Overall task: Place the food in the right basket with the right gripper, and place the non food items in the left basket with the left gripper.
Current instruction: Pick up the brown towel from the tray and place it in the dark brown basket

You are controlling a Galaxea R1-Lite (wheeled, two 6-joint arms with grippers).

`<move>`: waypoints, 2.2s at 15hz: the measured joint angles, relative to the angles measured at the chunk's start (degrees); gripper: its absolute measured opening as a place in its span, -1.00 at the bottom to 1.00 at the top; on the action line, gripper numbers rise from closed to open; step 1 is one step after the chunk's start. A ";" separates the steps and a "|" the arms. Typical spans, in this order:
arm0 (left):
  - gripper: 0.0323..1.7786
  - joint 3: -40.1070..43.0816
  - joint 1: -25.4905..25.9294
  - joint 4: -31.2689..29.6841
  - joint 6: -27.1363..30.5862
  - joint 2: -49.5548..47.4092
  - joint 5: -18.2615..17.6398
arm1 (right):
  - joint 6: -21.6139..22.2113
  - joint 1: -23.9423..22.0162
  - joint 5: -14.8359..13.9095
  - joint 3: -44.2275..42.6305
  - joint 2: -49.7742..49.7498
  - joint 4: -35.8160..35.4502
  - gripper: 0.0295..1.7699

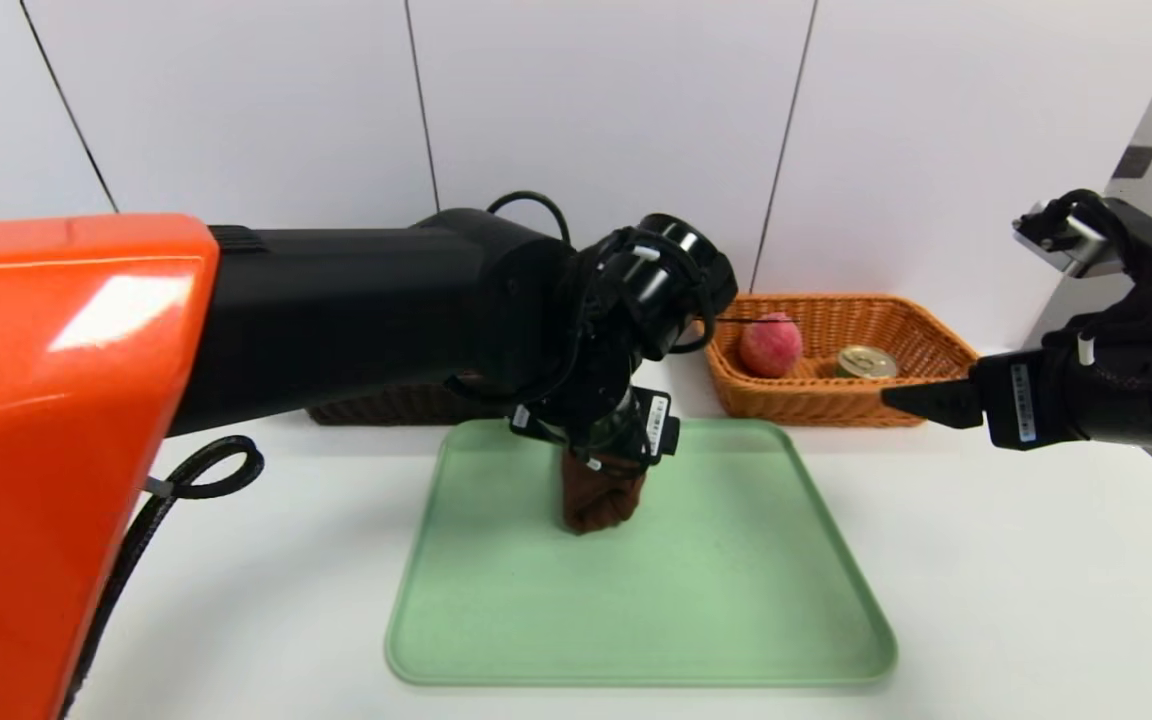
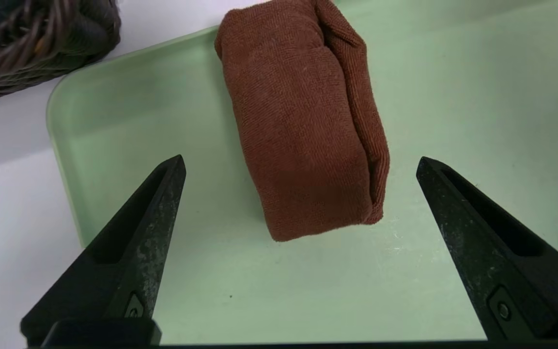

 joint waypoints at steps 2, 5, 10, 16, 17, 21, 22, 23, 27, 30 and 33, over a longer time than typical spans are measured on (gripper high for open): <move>0.90 -0.02 0.02 -1.85 -0.20 1.17 0.05 | 0.35 0.01 0.00 0.91 -0.50 0.00 0.92; 0.90 -0.07 -0.04 -4.78 -0.46 2.57 0.07 | 0.35 -0.05 -0.09 1.77 -1.05 0.02 0.92; 0.90 -0.07 0.07 -6.67 -0.85 4.72 0.20 | 0.22 -0.07 -0.09 2.46 -1.66 0.00 0.92; 0.90 -0.07 0.90 -7.47 -0.63 7.56 0.39 | 0.38 -0.24 -0.02 3.67 -2.04 0.00 0.92; 0.90 -0.07 1.10 -7.53 -0.63 8.02 0.38 | 0.38 -0.38 0.06 3.75 -2.06 -0.04 0.92; 0.90 -0.07 2.18 -8.36 -0.33 9.85 0.39 | 0.38 -0.77 0.28 4.19 -2.29 -0.06 0.92; 0.86 -0.07 2.26 -8.35 -0.39 10.20 0.39 | 0.40 -0.82 0.33 4.19 -2.32 -0.09 0.92; 0.64 -0.07 2.28 -8.36 -0.39 10.48 0.41 | 0.35 -0.85 0.35 4.19 -2.32 -0.06 0.92; 0.02 -0.05 2.39 -8.87 -0.39 11.08 0.46 | 0.30 -1.26 0.49 4.06 -2.32 -0.06 0.92; -0.35 -0.02 2.36 -8.28 -0.22 10.48 0.39 | 0.20 -1.51 0.52 3.73 -2.15 -0.06 0.92; -0.39 0.01 2.17 -6.13 0.91 6.95 0.33 | 0.22 -1.56 0.52 3.64 -2.08 -0.06 0.92</move>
